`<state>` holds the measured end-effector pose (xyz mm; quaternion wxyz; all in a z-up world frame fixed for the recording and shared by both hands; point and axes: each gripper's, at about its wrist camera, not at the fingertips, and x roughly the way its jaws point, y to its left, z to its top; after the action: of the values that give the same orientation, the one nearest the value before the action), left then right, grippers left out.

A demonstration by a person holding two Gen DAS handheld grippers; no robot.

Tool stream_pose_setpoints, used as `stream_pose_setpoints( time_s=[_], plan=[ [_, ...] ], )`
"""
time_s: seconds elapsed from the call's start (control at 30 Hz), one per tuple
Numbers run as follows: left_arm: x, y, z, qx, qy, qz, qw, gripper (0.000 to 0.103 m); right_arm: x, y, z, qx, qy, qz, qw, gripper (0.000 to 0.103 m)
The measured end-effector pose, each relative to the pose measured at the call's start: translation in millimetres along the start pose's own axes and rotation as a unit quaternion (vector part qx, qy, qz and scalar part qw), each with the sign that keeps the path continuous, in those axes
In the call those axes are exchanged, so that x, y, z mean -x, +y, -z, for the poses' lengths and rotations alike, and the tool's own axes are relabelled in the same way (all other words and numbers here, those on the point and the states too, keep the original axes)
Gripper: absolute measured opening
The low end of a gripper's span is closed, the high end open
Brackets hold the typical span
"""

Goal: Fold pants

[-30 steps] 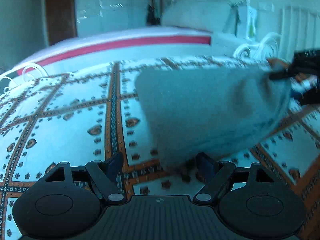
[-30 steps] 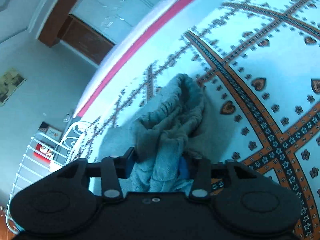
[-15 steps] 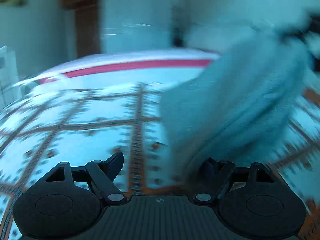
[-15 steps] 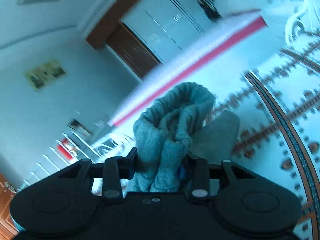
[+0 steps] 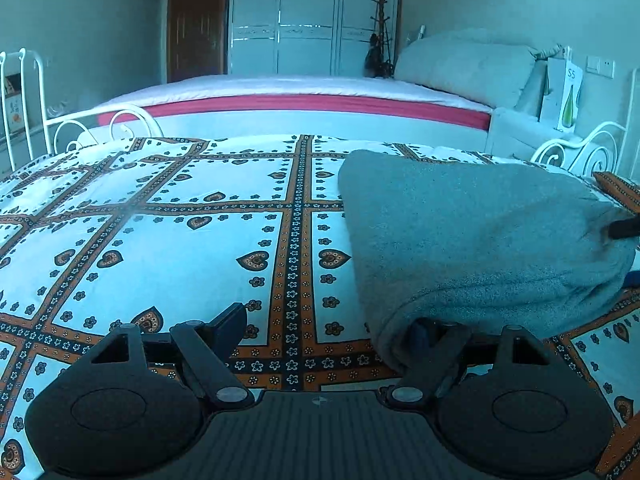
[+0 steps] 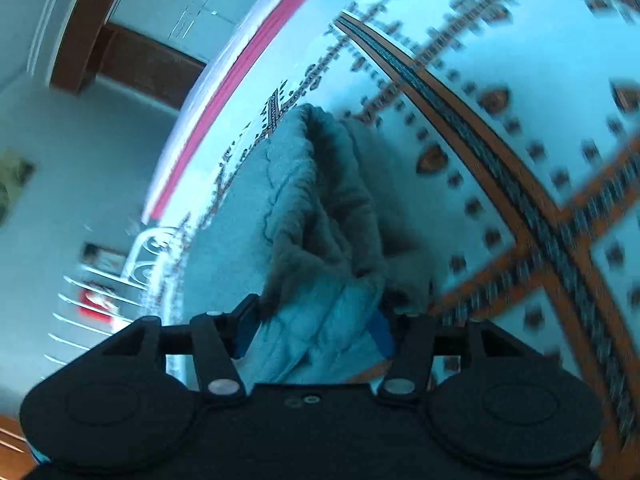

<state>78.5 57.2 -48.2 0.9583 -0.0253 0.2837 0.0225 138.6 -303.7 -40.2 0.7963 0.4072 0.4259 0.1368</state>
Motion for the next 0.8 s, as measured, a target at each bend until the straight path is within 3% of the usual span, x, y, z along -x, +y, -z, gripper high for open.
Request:
stream_pose_setpoints(
  time_s=[0.17,0.27,0.3,0.33,0.4,0.53,0.67,0.7,0.73,0.77,0.8],
  plan=[
    [-0.3,0.5,-0.2,0.003,0.001,0.002,1.0000,0.081,12.0,-10.3,2.3,-0.038,-0.016,-0.037,0.998,0.049],
    [-0.8,0.6,-0.3,0.004,0.002,0.001,1.0000,0.081,-4.4,-14.1,-6.3,-0.044,-0.003,-0.021,0.999,0.047],
    [-0.6,0.7,-0.7,0.004,0.003,0.002,1.0000,0.081,-7.2,-13.3,-7.2,-0.039,-0.003,-0.016,0.999,0.034],
    [-0.3,0.4,-0.8,0.003,0.002,0.002,1.0000,0.081,-6.0,-7.1,-6.5,-0.015,-0.012,-0.003,1.000,0.027],
    [0.7,1.6,-0.8,0.005,0.000,0.000,1.0000,0.081,6.0,22.8,-0.1,0.074,-0.039,0.003,0.997,0.024],
    [5.3,4.4,-1.2,0.006,-0.015,-0.003,0.9999,0.081,24.8,81.0,18.2,0.234,-0.085,0.018,0.968,0.024],
    [10.9,4.4,-3.0,0.009,-0.043,-0.019,0.9988,0.081,41.9,97.5,18.5,0.275,-0.150,-0.065,0.948,0.011],
    [5.6,3.7,-2.1,0.003,-0.026,-0.022,0.9994,0.081,41.0,89.7,14.3,0.261,-0.164,-0.072,0.948,0.000],
    [-1.6,2.9,-0.1,-0.002,-0.001,-0.022,0.9997,0.081,28.2,73.5,6.1,0.244,-0.155,-0.049,0.956,0.000],
    [-6.9,3.1,2.7,0.000,0.017,-0.023,0.9996,0.081,4.6,46.9,-6.6,0.187,-0.107,0.012,0.976,0.000],
    [-7.7,4.7,4.2,0.007,0.019,-0.017,0.9997,0.081,-21.3,11.4,-16.4,0.105,-0.027,0.059,0.992,0.000]
  ],
)
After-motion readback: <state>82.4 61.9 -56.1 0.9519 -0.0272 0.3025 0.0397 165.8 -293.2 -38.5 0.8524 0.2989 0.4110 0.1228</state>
